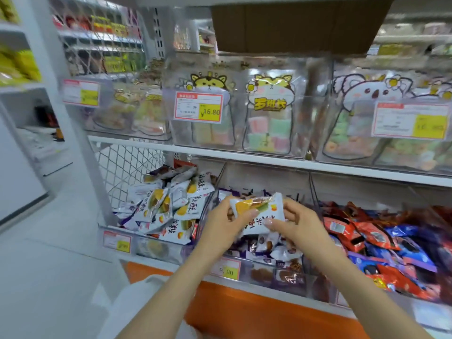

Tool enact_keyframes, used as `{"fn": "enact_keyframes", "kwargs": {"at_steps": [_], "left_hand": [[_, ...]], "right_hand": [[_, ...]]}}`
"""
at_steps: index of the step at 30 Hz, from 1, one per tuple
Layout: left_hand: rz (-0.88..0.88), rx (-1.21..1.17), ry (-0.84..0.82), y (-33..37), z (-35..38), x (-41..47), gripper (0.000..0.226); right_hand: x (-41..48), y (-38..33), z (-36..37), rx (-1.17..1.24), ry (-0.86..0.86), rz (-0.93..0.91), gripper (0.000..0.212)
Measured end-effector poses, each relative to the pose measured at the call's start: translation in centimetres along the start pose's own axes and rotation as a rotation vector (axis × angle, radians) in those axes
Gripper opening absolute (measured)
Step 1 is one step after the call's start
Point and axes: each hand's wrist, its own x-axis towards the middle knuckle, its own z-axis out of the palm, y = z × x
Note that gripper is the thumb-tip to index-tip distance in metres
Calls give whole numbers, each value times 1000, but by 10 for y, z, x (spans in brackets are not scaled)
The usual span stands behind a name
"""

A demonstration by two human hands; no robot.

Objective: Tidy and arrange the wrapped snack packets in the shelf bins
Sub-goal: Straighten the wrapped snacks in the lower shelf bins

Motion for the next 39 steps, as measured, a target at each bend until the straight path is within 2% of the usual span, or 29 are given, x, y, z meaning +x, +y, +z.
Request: {"fn": "enact_keyframes", "kwargs": {"at_steps": [6,11,14,17,19,23,26,28,33,36,39], "left_hand": [[-42,194,130,-14,-40,-6,28],[8,380,385,-21,-82,3,23],[42,631,492,-40,-114,10,35],[4,716,359,-59,-138,13,62],[-69,734,220,-68,-145,10,79],[-30,787,8,-83,-152,1,83],[31,794,6,-90,-160,1,78],[70,818,38,-93,-164,2,72],[68,832,89,-96,-164,12,69],[44,786,110,-94,-163,18,74],[-18,699,148,-91,-163,19,77]], "right_hand": [[18,1,39,-14,-21,5,8],[26,1,56,-2,87,-31,13],[39,-9,71,36,192,-127,8],[76,-18,92,-138,343,-182,15],[109,-23,104,-264,355,-178,22],[173,-25,120,-749,228,-78,36],[190,-20,120,-874,-9,-157,43],[190,-16,119,-982,-76,-249,41],[193,-10,119,-917,-265,-178,43],[206,-16,119,-904,-201,-197,40],[218,-24,131,-751,-173,-241,29]]}}
